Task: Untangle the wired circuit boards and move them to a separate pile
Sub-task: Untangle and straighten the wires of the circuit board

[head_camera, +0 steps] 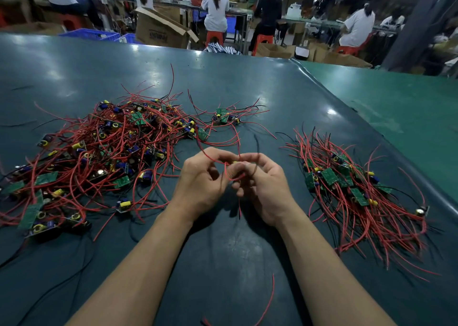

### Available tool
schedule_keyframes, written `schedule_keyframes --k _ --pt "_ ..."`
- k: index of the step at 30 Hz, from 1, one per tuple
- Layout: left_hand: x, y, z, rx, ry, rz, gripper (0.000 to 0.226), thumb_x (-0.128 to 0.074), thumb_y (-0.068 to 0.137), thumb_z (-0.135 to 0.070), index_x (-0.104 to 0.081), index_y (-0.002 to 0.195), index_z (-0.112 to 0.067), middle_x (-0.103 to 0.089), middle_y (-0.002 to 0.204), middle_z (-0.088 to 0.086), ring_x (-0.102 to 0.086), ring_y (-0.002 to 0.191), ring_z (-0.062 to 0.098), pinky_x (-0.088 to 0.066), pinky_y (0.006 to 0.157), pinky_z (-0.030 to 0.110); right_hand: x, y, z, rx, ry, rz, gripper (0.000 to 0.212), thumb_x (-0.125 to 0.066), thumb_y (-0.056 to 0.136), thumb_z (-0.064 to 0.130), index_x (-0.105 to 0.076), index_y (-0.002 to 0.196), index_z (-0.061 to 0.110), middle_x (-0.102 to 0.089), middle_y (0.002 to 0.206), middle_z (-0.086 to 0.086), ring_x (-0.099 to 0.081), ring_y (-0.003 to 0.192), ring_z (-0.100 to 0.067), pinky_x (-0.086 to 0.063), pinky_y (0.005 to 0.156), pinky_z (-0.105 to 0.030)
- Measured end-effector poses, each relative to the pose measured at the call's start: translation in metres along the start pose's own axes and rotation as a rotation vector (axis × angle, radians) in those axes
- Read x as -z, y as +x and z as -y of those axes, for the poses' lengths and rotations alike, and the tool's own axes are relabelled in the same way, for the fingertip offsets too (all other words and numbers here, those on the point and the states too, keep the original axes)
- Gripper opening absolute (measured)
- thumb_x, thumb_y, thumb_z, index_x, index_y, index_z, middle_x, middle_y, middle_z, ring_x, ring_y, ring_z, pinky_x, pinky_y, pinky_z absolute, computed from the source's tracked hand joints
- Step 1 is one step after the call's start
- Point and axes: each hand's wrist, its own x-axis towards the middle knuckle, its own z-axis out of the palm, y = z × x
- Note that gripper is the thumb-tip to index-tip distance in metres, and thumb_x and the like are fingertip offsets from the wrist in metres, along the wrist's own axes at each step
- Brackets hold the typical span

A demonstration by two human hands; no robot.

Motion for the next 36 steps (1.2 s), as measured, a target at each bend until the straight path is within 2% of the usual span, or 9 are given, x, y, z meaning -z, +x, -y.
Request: schedule_keyframes --k 2,7,11,14,17,23,27,30,36 --pt "0.001 0.001 0.0 0.056 -0.02 -0.009 0.01 -0.072 0.082 -0.037 -0.07 0.087 -0.029 -0.072 0.079 -0.001 -0.061 0.058 0.035 -0.051 0.053 0.045 0.0 0.002 0.0 -0.016 0.019 0.021 0.017 -0.044 0.096 -0.002 -0.057 0.093 0.008 -0.068 0.07 -0.009 -0.059 0.043 -0.016 -0.044 0.036 -0.02" --pt "0.002 0.003 0.003 0.136 0.028 -0.109 0.014 -0.072 0.083 -0.041 -0.066 0.079 -0.029 -0.07 0.074 -0.006 -0.053 0.052 0.022 -0.043 0.052 0.031 0.005 0.001 0.002 -0.049 0.029 0.22 0.03 -0.057 0.081 0.003 -0.059 0.111 0.007 -0.072 0.087 -0.01 -0.068 0.068 -0.02 -0.053 0.049 -0.026" --pt "0.003 0.002 0.0 0.108 0.004 -0.108 0.01 -0.075 0.085 -0.028 -0.066 0.081 -0.029 -0.066 0.072 -0.014 -0.046 0.047 0.009 -0.036 0.047 0.02 0.003 0.001 0.0 -0.033 0.054 0.232 0.025 -0.066 0.084 0.016 -0.056 0.106 0.01 -0.072 0.086 -0.008 -0.069 0.066 -0.018 -0.055 0.054 -0.026" --pt "0.003 0.001 -0.001 0.108 -0.065 -0.113 0.009 -0.073 0.087 -0.02 -0.068 0.084 -0.026 -0.071 0.079 -0.006 -0.064 0.06 0.033 -0.053 0.054 0.038 0.001 0.001 0.0 -0.02 0.052 0.234 0.03 -0.065 0.08 0.023 -0.051 0.103 0.012 -0.072 0.088 -0.009 -0.069 0.061 -0.02 -0.053 0.048 -0.024" --pt "0.003 0.0 -0.004 0.144 -0.148 -0.118 0.006 -0.073 0.086 -0.025 -0.068 0.084 -0.026 -0.073 0.081 -0.002 -0.07 0.071 0.032 -0.056 0.068 0.052 0.002 0.001 -0.001 0.005 0.047 0.178 0.018 -0.061 0.088 0.023 -0.047 0.096 0.015 -0.074 0.086 -0.012 -0.067 0.053 -0.02 -0.049 0.041 -0.023" --pt "0.005 0.002 -0.007 0.131 -0.136 -0.153 0.017 -0.074 0.085 -0.012 -0.067 0.082 -0.028 -0.071 0.078 -0.017 -0.066 0.066 0.006 -0.051 0.063 0.02 -0.001 0.004 -0.005 0.099 0.006 -0.056 0.011 -0.058 0.097 0.014 -0.053 0.088 0.01 -0.072 0.072 -0.007 -0.061 0.049 -0.013 -0.042 0.037 -0.02" --pt "0.005 0.002 -0.009 0.149 -0.096 -0.171 0.019 -0.076 0.083 -0.011 -0.067 0.087 -0.027 -0.069 0.082 -0.023 -0.058 0.064 0.015 -0.045 0.062 0.024 -0.002 0.005 -0.009 0.209 -0.013 -0.184 0.01 -0.057 0.097 0.009 -0.057 0.087 0.009 -0.071 0.069 -0.001 -0.062 0.058 -0.009 -0.047 0.045 -0.019" --pt "0.005 0.002 -0.011 0.214 -0.132 -0.092 0.02 -0.076 0.082 -0.011 -0.07 0.095 -0.025 -0.071 0.091 -0.014 -0.064 0.08 0.002 -0.048 0.077 0.015 -0.002 0.006 -0.006 0.169 0.125 -0.197 0.01 -0.057 0.096 0.008 -0.06 0.088 0.012 -0.072 0.072 -0.003 -0.064 0.061 -0.01 -0.05 0.049 -0.02" --pt "0.009 0.002 -0.011 0.259 -0.233 -0.047 0.011 -0.078 0.08 -0.011 -0.073 0.089 -0.015 -0.074 0.086 0.003 -0.067 0.078 0.01 -0.052 0.074 0.019 -0.002 0.007 -0.008 0.168 0.045 -0.216 0.012 -0.066 0.09 0.008 -0.071 0.08 0.013 -0.071 0.069 -0.001 -0.065 0.062 -0.009 -0.05 0.051 -0.02"
